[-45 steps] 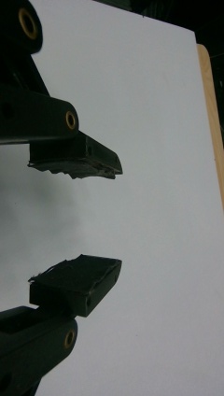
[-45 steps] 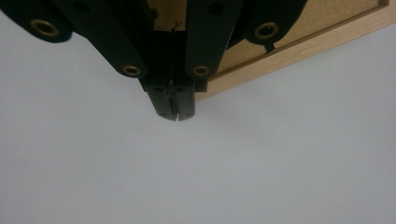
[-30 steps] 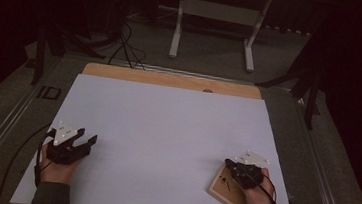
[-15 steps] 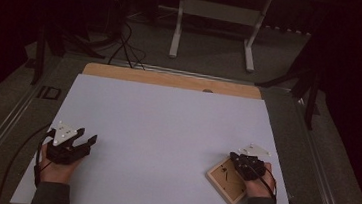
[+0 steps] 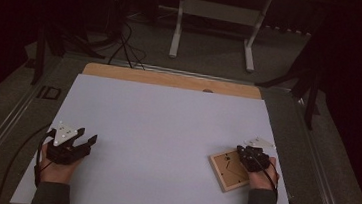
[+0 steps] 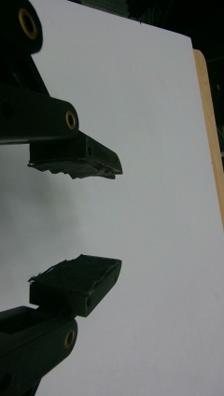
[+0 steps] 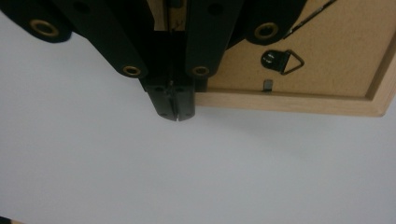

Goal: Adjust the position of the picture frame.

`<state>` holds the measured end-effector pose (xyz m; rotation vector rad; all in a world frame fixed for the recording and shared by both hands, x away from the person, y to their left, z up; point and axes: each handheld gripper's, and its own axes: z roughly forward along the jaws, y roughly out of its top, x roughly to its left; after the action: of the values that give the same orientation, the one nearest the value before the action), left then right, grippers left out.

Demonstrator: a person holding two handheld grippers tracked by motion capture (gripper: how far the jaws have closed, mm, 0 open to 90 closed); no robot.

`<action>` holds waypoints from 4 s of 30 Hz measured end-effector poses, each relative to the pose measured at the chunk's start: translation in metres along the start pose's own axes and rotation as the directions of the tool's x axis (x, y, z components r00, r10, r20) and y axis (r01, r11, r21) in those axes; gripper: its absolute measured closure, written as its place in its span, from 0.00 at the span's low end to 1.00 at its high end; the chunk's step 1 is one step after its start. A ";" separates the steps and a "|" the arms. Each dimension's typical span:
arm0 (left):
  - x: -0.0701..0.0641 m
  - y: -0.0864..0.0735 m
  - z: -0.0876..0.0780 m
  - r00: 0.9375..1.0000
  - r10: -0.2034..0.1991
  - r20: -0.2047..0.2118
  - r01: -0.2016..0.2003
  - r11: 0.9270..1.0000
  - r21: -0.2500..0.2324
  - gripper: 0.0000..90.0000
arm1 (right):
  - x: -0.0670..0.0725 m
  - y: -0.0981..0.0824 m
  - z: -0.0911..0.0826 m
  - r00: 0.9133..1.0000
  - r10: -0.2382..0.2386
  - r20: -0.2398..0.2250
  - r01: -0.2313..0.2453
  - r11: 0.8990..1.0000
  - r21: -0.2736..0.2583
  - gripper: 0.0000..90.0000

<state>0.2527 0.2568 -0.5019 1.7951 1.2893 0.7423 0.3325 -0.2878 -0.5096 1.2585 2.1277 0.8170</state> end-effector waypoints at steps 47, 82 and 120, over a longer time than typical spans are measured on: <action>-0.001 0.000 -0.001 1.000 0.002 0.001 -0.002 1.000 -0.007 0.53 | -0.048 -0.044 -0.022 0.969 0.222 0.107 -0.230 0.971 0.063 1.00; -0.003 0.001 0.001 1.000 0.014 0.004 -0.014 1.000 -0.002 0.53 | 0.058 -0.008 -0.010 0.977 -0.133 -0.167 0.145 0.988 0.062 1.00; -0.005 0.001 0.001 1.000 0.020 0.012 -0.020 1.000 -0.002 0.53 | 0.019 0.030 0.029 0.999 0.026 -0.044 -0.024 0.999 0.038 1.00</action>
<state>0.2527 0.2520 -0.5016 1.8114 1.2638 0.7422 0.3620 -0.2524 -0.5100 1.2996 2.1756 0.8270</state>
